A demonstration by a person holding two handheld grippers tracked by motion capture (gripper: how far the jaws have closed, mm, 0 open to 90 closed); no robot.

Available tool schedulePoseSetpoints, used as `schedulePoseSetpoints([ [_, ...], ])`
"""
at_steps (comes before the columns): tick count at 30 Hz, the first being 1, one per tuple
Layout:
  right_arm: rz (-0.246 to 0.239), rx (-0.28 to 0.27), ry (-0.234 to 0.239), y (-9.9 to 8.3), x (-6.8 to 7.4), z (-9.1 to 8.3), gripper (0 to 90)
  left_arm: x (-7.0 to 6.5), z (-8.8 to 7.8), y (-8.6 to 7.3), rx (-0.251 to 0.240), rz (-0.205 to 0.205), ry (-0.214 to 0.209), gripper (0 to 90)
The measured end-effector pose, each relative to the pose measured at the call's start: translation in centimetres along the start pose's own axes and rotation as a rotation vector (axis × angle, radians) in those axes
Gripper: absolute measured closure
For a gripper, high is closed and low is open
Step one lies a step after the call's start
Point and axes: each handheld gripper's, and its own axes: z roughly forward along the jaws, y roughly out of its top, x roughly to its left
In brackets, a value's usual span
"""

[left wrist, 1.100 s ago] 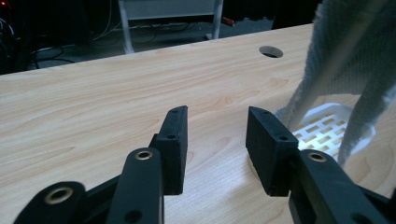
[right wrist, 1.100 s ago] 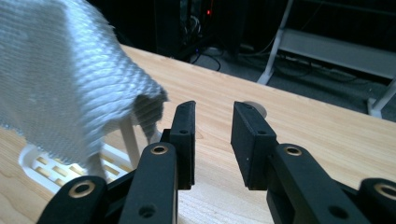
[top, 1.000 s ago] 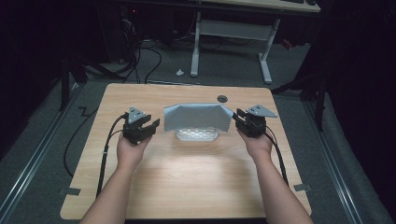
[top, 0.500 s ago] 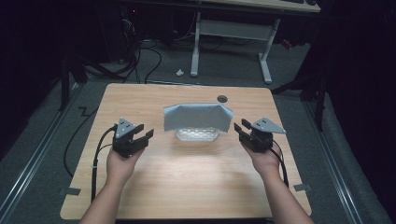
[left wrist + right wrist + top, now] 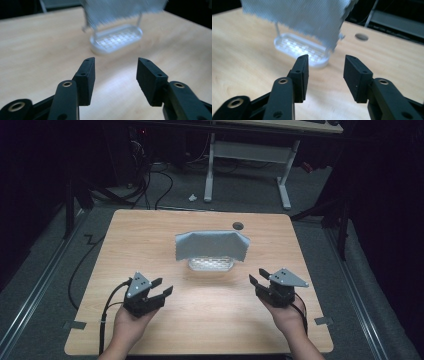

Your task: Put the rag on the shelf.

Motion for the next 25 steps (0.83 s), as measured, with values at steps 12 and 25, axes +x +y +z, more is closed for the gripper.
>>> schedulePoseSetpoints([
  [12,-0.020,0.141,0.036,-5.1,4.3,0.6,49.1,-4.6,1.9,-5.1,0.158,0.034,-0.093,47.0],
  [25,-0.006,0.179,0.061,-7.8,4.8,0.6,49.9,-4.4,2.5,-5.5,0.189,0.017,-0.093,45.9],
])
